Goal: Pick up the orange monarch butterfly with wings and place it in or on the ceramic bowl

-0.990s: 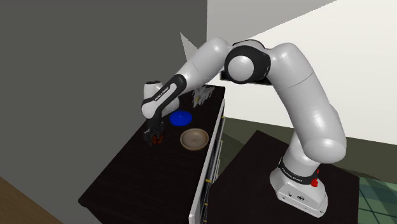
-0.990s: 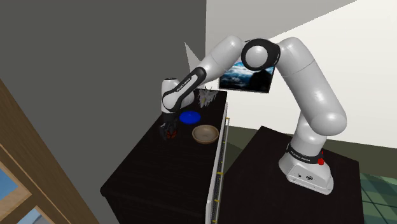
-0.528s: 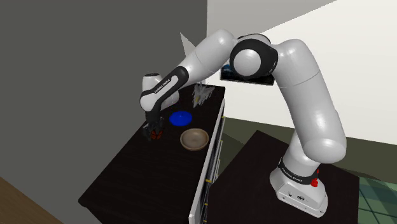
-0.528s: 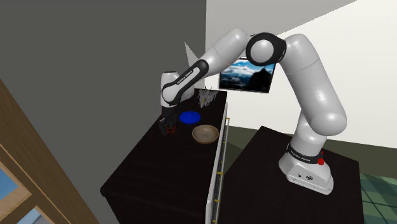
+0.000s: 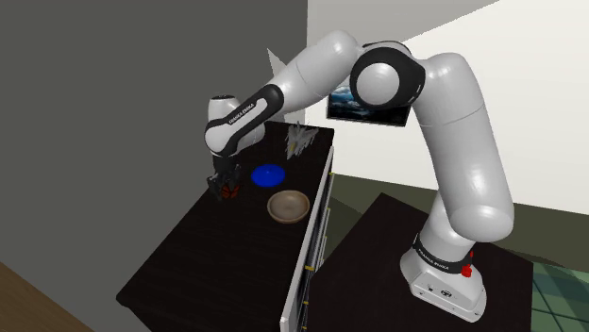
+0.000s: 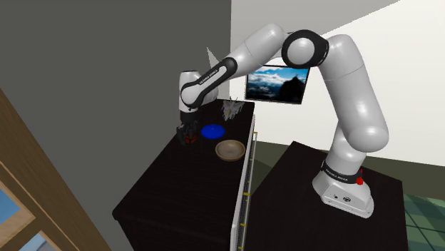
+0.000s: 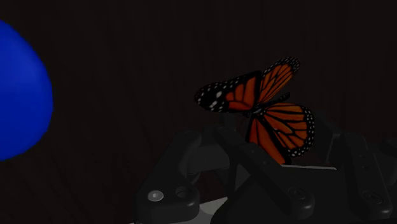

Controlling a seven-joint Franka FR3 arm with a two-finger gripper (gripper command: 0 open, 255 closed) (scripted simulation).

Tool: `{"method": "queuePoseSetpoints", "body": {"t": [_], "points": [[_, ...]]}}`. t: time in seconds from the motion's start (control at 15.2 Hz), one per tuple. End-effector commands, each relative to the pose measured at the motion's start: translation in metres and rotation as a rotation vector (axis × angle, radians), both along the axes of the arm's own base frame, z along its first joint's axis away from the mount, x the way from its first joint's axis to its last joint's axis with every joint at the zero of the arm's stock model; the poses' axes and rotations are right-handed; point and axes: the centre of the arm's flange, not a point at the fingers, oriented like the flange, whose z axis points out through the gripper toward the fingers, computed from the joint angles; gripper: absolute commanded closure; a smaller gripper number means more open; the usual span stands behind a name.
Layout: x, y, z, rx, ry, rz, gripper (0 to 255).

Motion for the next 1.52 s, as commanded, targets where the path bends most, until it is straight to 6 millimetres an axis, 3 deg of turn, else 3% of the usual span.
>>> {"method": "queuePoseSetpoints", "body": {"t": [0.0, 0.07, 1.12, 1.45], "points": [[0.001, 0.001, 0.011, 0.0, 0.0, 0.0, 255], [0.001, 0.001, 0.015, 0.0, 0.0, 0.0, 255], [-0.149, -0.145, 0.008, 0.0, 0.0, 0.0, 255], [-0.149, -0.145, -0.019, 0.0, 0.0, 0.0, 255]]}}
